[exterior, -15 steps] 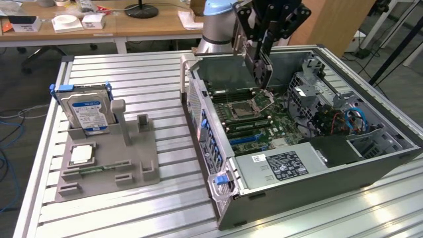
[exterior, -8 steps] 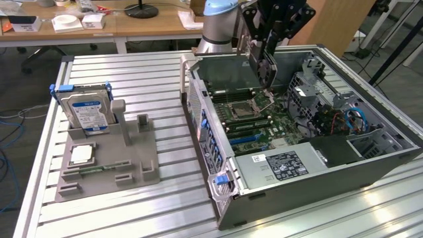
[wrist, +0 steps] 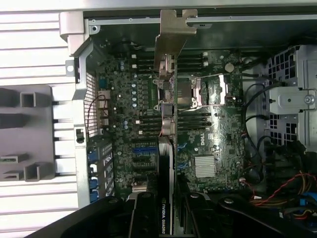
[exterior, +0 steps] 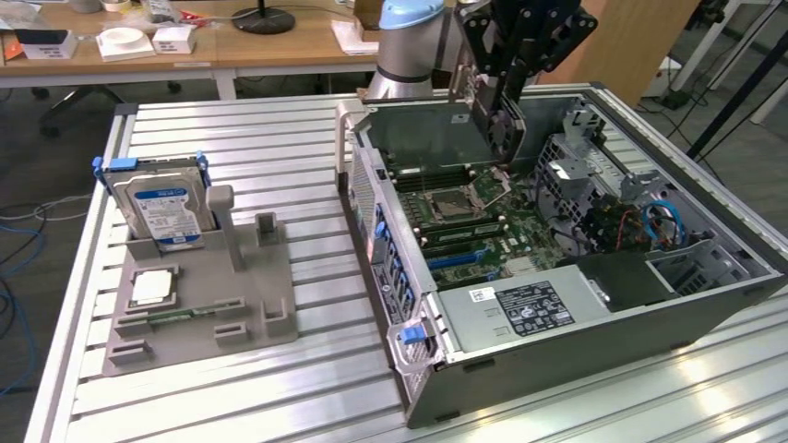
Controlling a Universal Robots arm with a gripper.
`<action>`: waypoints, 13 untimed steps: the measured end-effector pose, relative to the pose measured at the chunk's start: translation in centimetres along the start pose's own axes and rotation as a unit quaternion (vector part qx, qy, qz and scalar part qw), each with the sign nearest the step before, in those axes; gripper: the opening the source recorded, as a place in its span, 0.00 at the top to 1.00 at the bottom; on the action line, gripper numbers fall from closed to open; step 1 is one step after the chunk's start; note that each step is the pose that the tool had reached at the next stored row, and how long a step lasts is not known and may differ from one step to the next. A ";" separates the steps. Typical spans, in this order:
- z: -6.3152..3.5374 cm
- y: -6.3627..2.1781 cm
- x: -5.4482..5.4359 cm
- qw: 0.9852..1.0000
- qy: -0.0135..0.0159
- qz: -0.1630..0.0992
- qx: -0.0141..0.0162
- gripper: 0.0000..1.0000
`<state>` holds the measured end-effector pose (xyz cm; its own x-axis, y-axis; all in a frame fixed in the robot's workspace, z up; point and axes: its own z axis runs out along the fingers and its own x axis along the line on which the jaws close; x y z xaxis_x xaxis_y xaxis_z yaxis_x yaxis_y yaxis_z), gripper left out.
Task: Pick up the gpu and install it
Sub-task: 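Pick up the gpu and move the gpu toward the slot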
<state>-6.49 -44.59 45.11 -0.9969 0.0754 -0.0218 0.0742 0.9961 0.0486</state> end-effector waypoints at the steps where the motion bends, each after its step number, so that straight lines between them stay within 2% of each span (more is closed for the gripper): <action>1: 0.00 0.01 -0.1 1.000 0.000 0.000 0.000 0.74; 13: 0.04 0.13 -1.7 1.000 0.000 0.000 0.000 0.74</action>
<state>-4.75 -44.59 45.11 -0.9969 0.0754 -0.0218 0.0742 0.9961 0.0486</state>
